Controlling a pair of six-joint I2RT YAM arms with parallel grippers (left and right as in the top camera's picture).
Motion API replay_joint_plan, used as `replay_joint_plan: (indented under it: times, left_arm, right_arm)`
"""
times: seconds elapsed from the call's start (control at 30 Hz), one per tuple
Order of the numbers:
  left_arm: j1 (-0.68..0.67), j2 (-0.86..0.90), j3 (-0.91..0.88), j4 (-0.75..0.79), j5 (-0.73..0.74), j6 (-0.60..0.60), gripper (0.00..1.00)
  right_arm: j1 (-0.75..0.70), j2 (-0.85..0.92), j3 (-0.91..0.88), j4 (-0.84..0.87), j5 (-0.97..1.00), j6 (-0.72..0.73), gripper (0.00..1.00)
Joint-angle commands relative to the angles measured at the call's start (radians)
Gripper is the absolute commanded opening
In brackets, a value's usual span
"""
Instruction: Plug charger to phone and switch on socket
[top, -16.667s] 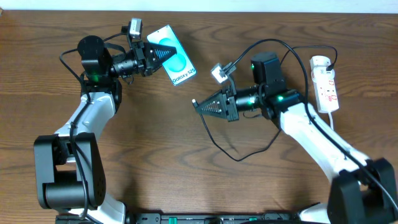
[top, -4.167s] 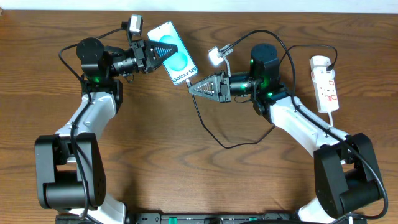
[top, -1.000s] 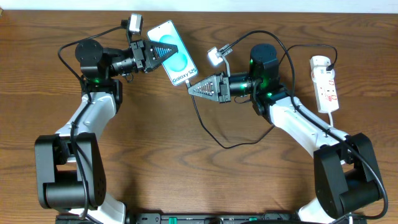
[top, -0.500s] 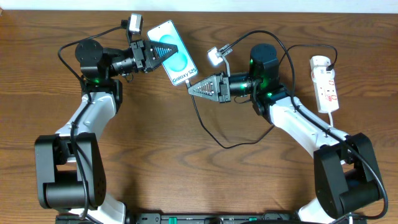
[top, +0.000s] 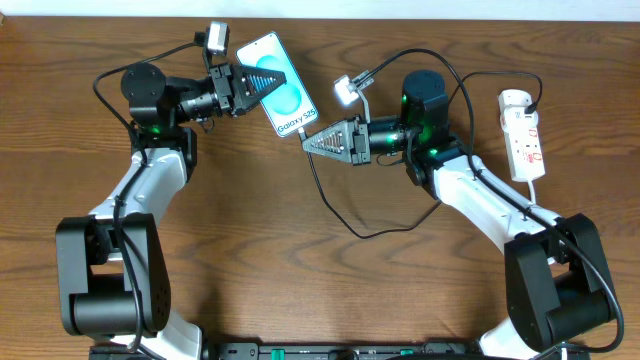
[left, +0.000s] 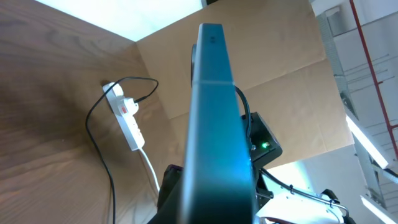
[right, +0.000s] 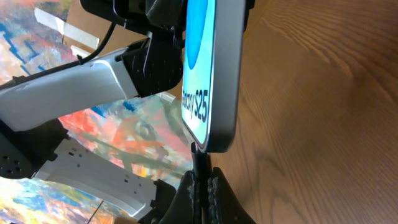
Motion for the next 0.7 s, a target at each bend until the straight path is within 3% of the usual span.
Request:
replay_joint_plan:
  times: [0.0, 0.37, 0.67]
  left_arm:
    - [-0.005, -0.01, 0.008, 0.014, -0.003, -0.047, 0.07]
    - [-0.005, -0.01, 0.008, 0.014, -0.001, -0.051, 0.07]
    - [-0.003, -0.01, 0.008, 0.014, 0.013, 0.012, 0.07]
  right_arm:
    - [0.005, 0.0, 0.006, -0.006, 0.036, 0.013, 0.01]
    - [0.004, 0.0, 0.006, -0.008, 0.035, 0.013, 0.01]
    - [0.004, 0.0, 0.006, -0.016, 0.006, 0.013, 0.01]
